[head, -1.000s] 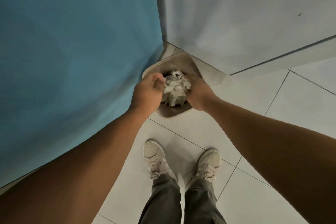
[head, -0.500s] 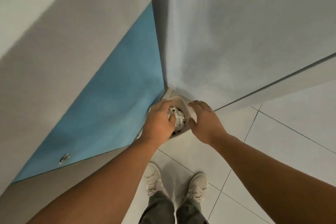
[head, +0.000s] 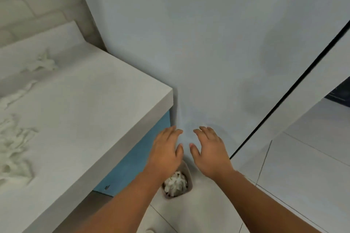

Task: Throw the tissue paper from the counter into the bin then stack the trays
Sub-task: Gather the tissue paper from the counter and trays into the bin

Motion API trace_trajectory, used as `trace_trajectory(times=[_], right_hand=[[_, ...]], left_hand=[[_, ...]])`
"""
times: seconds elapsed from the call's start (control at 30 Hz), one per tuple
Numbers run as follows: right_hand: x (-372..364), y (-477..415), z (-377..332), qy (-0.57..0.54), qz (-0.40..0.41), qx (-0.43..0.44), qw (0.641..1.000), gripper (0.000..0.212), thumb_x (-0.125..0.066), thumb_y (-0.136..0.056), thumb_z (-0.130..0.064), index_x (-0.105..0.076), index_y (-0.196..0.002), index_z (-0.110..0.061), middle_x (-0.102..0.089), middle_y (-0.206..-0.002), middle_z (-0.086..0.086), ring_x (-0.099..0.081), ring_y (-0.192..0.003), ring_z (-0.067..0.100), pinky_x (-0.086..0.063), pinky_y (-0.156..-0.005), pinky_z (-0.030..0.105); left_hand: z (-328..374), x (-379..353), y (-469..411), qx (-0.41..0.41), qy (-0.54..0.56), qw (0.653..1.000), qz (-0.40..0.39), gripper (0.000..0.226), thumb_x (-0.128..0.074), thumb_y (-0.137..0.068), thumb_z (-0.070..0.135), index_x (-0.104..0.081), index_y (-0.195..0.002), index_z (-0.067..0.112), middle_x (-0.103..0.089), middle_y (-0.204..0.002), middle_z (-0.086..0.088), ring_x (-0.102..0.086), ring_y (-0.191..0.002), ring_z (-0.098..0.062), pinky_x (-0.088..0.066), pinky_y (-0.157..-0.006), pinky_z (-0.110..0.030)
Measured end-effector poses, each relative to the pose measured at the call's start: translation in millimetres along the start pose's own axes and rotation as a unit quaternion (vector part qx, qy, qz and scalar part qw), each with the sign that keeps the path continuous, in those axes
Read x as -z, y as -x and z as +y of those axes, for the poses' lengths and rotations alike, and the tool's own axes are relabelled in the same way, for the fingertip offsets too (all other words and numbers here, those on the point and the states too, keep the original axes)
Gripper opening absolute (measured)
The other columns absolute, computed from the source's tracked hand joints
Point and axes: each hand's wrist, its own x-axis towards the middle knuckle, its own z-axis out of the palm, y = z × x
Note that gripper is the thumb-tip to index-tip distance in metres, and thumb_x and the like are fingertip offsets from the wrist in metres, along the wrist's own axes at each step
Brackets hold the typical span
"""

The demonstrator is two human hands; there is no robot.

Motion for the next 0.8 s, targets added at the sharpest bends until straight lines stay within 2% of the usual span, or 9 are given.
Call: trace_trajectory(times=[0.07, 0.13, 0.2, 0.4, 0.53, 0.63, 0.8], right_hand=[[21, -2, -10, -0.005, 0.024, 0.015, 1.000, 0.067, -0.024, -0.089, -0.055, -0.043, -0.143, -0.020, -0.038, -0.153, 0.005, -0.027, -0.144, 0.027, -0.027, -0.115, 0.046], [45, -3, -23, -0.002, 0.037, 0.034, 0.999, 0.064, -0.026, -0.091, -0.053, -0.040, -0.144, -0.022, -0.035, -0.154, 0.004, -0.024, -0.145, 0.025, -0.025, -0.117, 0.044], [65, -5, -38, -0.004, 0.044, 0.057, 0.997, 0.063, -0.029, -0.091, -0.051, -0.038, -0.146, -0.021, -0.032, -0.156, 0.003, -0.022, -0.146, 0.024, -0.022, -0.118, 0.042], [103, -11, -84, -0.011, 0.051, 0.140, 0.989, 0.053, -0.042, -0.099, -0.043, -0.037, -0.147, -0.020, -0.033, -0.155, 0.002, -0.023, -0.146, 0.022, -0.020, -0.118, 0.038], [108, -25, -117, -0.024, 0.061, 0.174, 0.982, 0.050, -0.043, -0.099, -0.042, -0.041, -0.144, -0.020, -0.038, -0.152, 0.001, -0.027, -0.144, 0.021, -0.026, -0.118, 0.040], [104, -43, -148, -0.022, 0.058, 0.204, 0.977, 0.049, -0.045, -0.099, -0.042, -0.042, -0.143, -0.020, -0.041, -0.150, 0.000, -0.030, -0.142, 0.020, -0.029, -0.116, 0.041], [73, -79, -205, -0.024, 0.011, 0.236, 0.971, 0.051, -0.040, -0.100, -0.044, -0.035, -0.147, -0.024, -0.032, -0.156, -0.002, -0.021, -0.146, 0.018, -0.022, -0.120, 0.038]], left_hand=[[11, 22, -3, -0.003, -0.014, 1.000, 0.024, 0.045, -0.047, -0.095, 0.031, -0.049, -0.139, 0.021, -0.040, -0.151, -0.001, -0.031, -0.141, -0.019, -0.022, -0.119, -0.032], [23, 46, -4, -0.009, -0.022, 0.998, 0.054, 0.050, -0.041, -0.092, 0.036, -0.052, -0.137, 0.016, -0.045, -0.148, -0.006, -0.038, -0.138, -0.025, -0.029, -0.117, -0.041], [31, 69, -3, -0.005, -0.021, 0.996, 0.083, 0.052, -0.040, -0.092, 0.039, -0.052, -0.137, 0.016, -0.046, -0.148, -0.006, -0.039, -0.137, -0.026, -0.031, -0.115, -0.045], [32, 135, 8, 0.023, -0.024, 0.987, 0.158, 0.047, -0.047, -0.095, 0.035, -0.048, -0.140, 0.021, -0.038, -0.153, 0.000, -0.032, -0.141, -0.021, -0.026, -0.118, -0.037], [15, 169, 19, 0.057, -0.023, 0.980, 0.188, 0.045, -0.049, -0.099, 0.036, -0.046, -0.142, 0.026, -0.033, -0.156, 0.005, -0.026, -0.144, -0.016, -0.025, -0.119, -0.036], [-8, 194, 24, 0.081, -0.036, 0.976, 0.201, 0.045, -0.049, -0.099, 0.037, -0.045, -0.142, 0.028, -0.033, -0.156, 0.006, -0.026, -0.145, -0.016, -0.027, -0.119, -0.037], [-64, 237, 24, 0.111, -0.054, 0.969, 0.214, 0.043, -0.053, -0.097, 0.034, -0.048, -0.139, 0.026, -0.038, -0.154, 0.004, -0.030, -0.143, -0.017, -0.031, -0.116, -0.037]])
